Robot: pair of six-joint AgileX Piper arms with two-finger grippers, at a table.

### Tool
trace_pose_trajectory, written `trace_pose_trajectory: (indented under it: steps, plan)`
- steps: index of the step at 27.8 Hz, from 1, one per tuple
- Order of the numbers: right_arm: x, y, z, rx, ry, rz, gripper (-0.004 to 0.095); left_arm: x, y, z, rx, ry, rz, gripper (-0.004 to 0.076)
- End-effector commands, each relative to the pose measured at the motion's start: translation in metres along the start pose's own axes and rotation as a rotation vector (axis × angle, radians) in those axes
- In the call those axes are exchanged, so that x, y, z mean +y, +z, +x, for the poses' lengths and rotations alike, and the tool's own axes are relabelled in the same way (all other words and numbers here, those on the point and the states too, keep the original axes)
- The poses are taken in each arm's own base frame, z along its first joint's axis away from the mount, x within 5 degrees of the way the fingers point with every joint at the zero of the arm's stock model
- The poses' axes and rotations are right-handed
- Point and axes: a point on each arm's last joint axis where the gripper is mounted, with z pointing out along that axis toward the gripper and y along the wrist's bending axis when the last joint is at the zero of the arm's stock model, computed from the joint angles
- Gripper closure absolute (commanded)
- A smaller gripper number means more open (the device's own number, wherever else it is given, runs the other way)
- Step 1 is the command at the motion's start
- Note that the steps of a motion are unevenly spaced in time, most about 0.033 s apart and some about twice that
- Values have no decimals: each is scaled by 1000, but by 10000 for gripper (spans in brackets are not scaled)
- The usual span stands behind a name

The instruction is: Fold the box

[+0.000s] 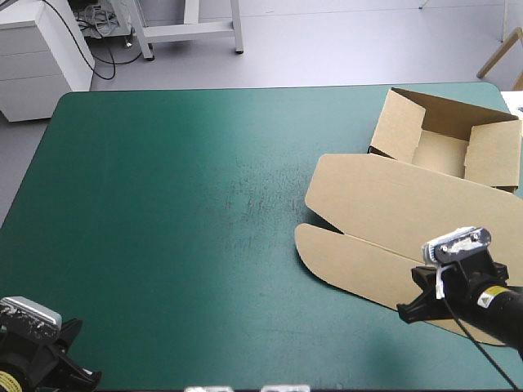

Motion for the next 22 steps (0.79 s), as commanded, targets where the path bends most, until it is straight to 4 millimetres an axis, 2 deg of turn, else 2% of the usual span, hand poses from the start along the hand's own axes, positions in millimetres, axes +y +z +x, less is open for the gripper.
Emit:
trace_pose_trajectory:
  steps: [1,7,12,22]
  plan:
    - [3,-6,9,-145,-11,34,922,0,1,-4,-51,1,4,734]
    - [7,-5,33,-170,-31,53,922,-4,18,7,8,15,4,734]
    - [8,-6,34,-183,-31,55,922,-5,26,11,25,20,6,734]
    - [8,-6,34,-183,-31,55,922,-5,26,11,26,22,3,734]
